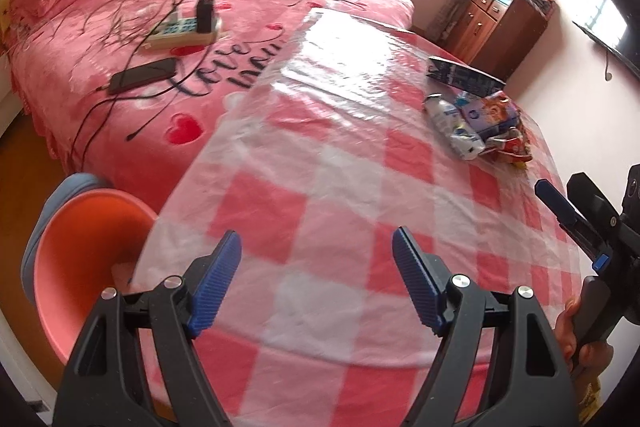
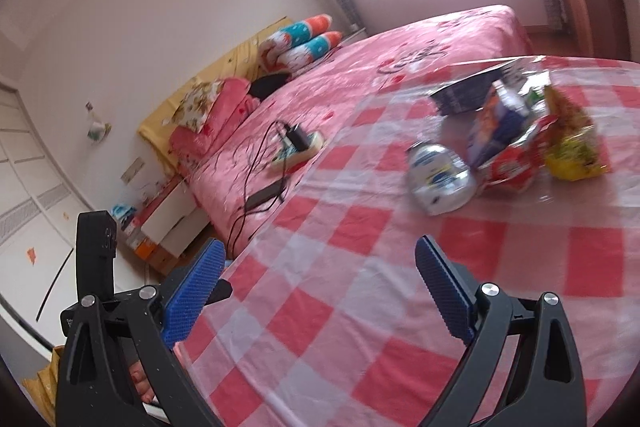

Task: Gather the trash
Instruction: 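Move both tools back over the trash pile on the bed, then grasp the white printed box with the left tool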

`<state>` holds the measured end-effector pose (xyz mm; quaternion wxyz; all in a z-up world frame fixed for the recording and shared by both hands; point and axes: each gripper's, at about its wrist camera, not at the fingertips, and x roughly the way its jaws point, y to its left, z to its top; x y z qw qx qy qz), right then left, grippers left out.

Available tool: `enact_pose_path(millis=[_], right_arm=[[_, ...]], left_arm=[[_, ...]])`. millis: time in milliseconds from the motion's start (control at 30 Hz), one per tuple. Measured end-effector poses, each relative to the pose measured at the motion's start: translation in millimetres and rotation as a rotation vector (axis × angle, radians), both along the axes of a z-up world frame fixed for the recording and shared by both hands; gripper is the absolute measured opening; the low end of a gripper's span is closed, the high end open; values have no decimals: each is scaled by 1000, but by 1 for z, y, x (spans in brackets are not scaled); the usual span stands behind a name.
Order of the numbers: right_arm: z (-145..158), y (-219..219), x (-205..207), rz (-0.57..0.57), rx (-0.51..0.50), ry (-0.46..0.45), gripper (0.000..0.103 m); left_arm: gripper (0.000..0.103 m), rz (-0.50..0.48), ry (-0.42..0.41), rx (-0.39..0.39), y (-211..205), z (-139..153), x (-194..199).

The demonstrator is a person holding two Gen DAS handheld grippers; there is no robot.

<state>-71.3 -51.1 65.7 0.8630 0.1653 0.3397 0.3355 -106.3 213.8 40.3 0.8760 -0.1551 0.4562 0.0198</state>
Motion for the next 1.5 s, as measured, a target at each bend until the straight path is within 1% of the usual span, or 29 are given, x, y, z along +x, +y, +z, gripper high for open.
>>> enact_pose_path(millis=[133,300,367,400,500,633,700,733,767,800,833,900,933,1067,1100,1300,1400,1500], right_arm=[[1,-30,9,-69,20,-12,95],[-1,-77,21,-168,64,-3,95],[-3,-98,26,-210,93,9,95],[-4,-106,27,-226,105,13,95],[-8,-131,32,-281,127,24,95],[-13,-160,36,-365,134,29,95],[-13,-169,35,-383,141,27,95],[-12,-173,35,-391,147,24,95],[-12,-175,35,-394,150,22,95],[-12,-178,35,-399,152,19,95],[-12,-180,35,-401,153,17,95],[-12,-183,34,-406,156,16,95],[-13,-184,34,-408,156,17,95],[-14,-190,34,-413,162,28,95],[-15,-191,34,-414,164,31,95],[-17,-192,36,-414,167,46,95],[-17,-192,36,-414,167,47,95],[-17,-191,36,-414,166,49,95]], left_arm=[[78,-34,-16,4,-23,14,26],[78,-70,-60,24,-58,39,77],[78,-89,-98,43,-76,51,105],[78,-94,-107,54,-85,55,118],[78,-123,-117,62,-116,65,174],[78,-136,-85,103,-154,68,239],[78,-117,-62,136,-169,65,269],[78,-123,-51,145,-179,63,285],[78,-134,-27,160,-187,59,300],[78,-125,5,191,-195,52,317],[78,-109,21,206,-198,46,329],[78,-108,51,221,-203,36,348],[78,-109,71,248,-207,30,356],[78,-135,142,347,-218,9,374],[78,-138,152,349,-218,5,376],[78,-142,143,332,-211,3,358],[78,-160,148,284,-202,1,341],[78,-197,145,271,-198,0,322]])
